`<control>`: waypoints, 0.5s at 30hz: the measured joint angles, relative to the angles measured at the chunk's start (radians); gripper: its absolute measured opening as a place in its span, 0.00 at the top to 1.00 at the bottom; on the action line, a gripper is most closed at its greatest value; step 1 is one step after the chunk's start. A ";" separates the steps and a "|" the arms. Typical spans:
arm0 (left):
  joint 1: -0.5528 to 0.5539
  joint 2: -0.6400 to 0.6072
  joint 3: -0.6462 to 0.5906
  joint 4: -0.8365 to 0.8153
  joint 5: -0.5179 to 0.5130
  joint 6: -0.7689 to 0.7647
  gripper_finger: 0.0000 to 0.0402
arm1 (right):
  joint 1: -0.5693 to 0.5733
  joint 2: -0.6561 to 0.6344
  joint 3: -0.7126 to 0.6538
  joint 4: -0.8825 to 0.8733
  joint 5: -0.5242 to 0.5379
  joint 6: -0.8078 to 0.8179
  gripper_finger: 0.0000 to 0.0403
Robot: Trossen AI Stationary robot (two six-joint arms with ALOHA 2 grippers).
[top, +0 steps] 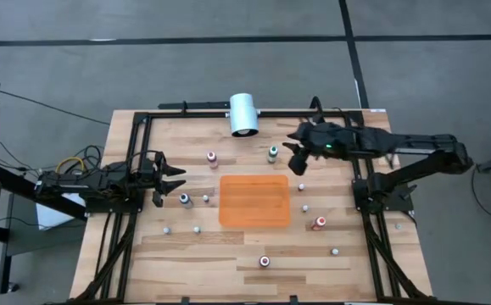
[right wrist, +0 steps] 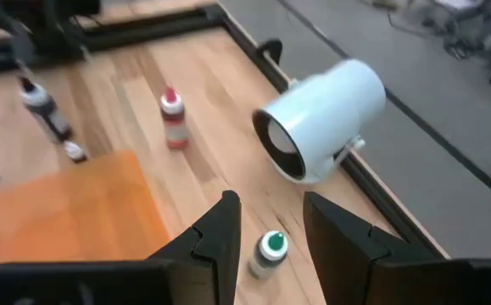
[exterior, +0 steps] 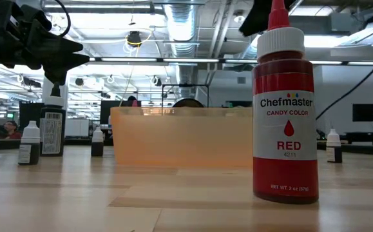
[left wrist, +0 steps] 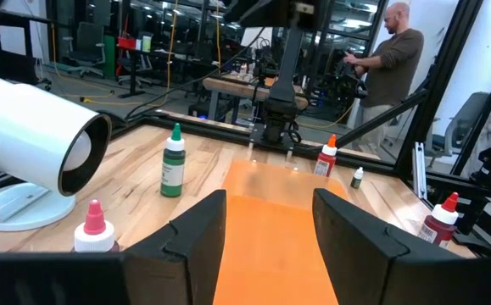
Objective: Pick & Place food coloring
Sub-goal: Put the large green food coloring into the orange bin
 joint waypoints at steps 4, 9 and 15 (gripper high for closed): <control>0.000 0.000 0.000 0.000 0.000 0.000 0.58 | -0.019 0.076 0.034 0.008 0.000 -0.013 0.70; 0.000 0.000 0.000 0.000 0.000 0.000 0.58 | -0.052 0.156 0.055 -0.018 -0.002 -0.010 0.70; 0.000 0.000 0.000 0.000 0.000 0.000 0.58 | -0.107 0.223 0.098 -0.098 -0.015 0.044 0.70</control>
